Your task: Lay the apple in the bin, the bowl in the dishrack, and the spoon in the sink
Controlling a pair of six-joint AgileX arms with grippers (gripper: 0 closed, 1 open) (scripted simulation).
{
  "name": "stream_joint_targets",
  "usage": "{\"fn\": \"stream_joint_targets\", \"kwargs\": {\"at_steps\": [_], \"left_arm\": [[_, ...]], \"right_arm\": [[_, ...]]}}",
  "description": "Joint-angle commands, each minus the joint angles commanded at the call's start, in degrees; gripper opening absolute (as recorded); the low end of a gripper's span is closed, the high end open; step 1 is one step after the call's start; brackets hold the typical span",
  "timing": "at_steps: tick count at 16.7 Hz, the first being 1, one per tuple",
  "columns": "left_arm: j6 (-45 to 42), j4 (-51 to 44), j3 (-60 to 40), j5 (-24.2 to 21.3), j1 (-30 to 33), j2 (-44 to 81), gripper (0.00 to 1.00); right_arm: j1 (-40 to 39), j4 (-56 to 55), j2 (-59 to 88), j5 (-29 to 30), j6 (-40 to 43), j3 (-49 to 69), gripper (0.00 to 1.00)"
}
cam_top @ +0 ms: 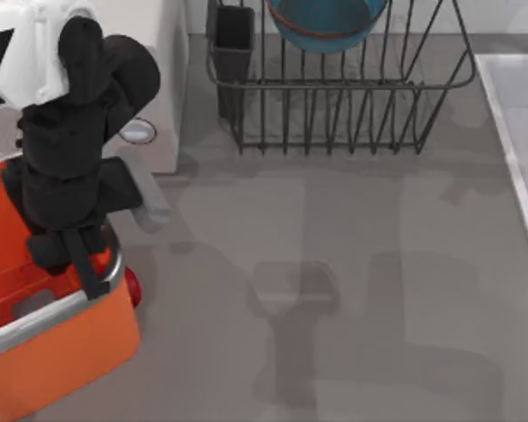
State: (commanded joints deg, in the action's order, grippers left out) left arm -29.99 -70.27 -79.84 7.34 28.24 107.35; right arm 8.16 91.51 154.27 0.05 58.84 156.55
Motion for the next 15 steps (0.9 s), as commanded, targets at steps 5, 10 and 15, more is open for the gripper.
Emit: {"fn": "stream_joint_targets", "kwargs": {"at_steps": [5, 10, 15], "left_arm": [[0.0, 0.0, 0.0, 0.0, 0.0, 0.0, 1.0], [0.0, 0.0, 0.0, 0.0, 0.0, 0.0, 1.0], [0.0, 0.0, 0.0, 0.0, 0.0, 0.0, 1.0]], "right_arm": [[0.1, -9.2, -3.9, 0.0, -0.1, -14.4, 0.0], [0.2, -11.1, -4.8, 0.0, -0.2, -16.4, 0.0], [0.2, -11.1, -4.8, 0.0, -0.2, -16.4, 0.3]]}}
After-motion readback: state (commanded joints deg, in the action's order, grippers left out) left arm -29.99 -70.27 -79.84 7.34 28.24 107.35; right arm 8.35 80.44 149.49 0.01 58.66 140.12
